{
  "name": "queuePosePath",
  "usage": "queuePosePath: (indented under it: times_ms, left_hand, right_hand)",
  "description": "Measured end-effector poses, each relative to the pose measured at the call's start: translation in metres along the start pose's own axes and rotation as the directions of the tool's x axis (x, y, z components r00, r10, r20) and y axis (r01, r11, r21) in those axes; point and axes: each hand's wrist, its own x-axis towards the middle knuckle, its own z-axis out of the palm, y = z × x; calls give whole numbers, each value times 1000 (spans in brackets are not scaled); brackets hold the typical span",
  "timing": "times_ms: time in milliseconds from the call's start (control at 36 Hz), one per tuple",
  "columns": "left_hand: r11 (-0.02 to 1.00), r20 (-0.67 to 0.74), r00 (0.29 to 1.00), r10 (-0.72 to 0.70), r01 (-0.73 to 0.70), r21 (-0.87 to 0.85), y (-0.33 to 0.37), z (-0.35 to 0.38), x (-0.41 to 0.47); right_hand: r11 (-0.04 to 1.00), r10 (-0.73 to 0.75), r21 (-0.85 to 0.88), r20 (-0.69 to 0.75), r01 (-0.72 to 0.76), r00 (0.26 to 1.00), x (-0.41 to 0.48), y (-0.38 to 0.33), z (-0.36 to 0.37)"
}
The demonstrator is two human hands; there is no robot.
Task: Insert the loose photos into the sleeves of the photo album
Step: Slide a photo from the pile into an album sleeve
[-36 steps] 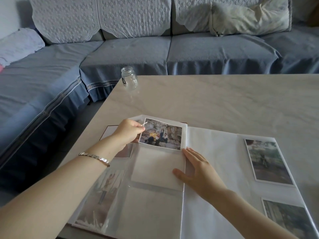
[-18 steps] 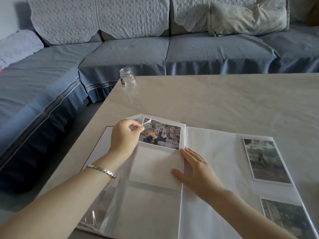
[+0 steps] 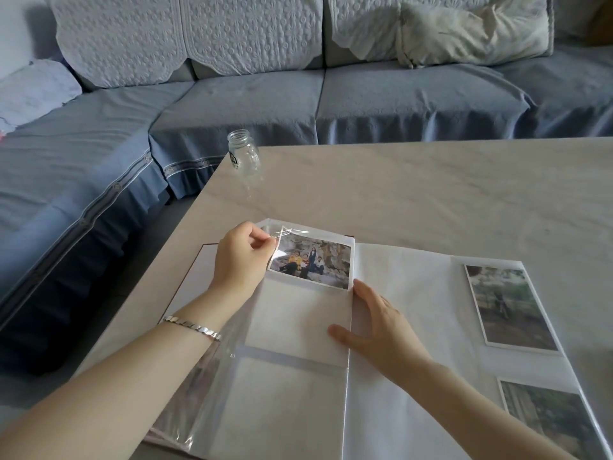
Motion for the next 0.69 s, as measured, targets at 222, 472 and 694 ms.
queuePosePath:
  times_ms: [222, 472, 694]
  left_hand:
    - [997, -73, 996, 49, -54, -63, -1, -1, 3]
    - [995, -47, 996, 79, -81, -57, -5, 1, 2]
    - [992, -61, 998, -13, 5, -130, 2, 1, 2]
  right_hand:
    - [991, 43, 126, -18, -41, 999, 1, 6, -1]
    - [994, -12, 108, -57, 18, 998, 2, 12, 4]
    - [995, -29, 97, -82, 37, 996, 4, 15, 7]
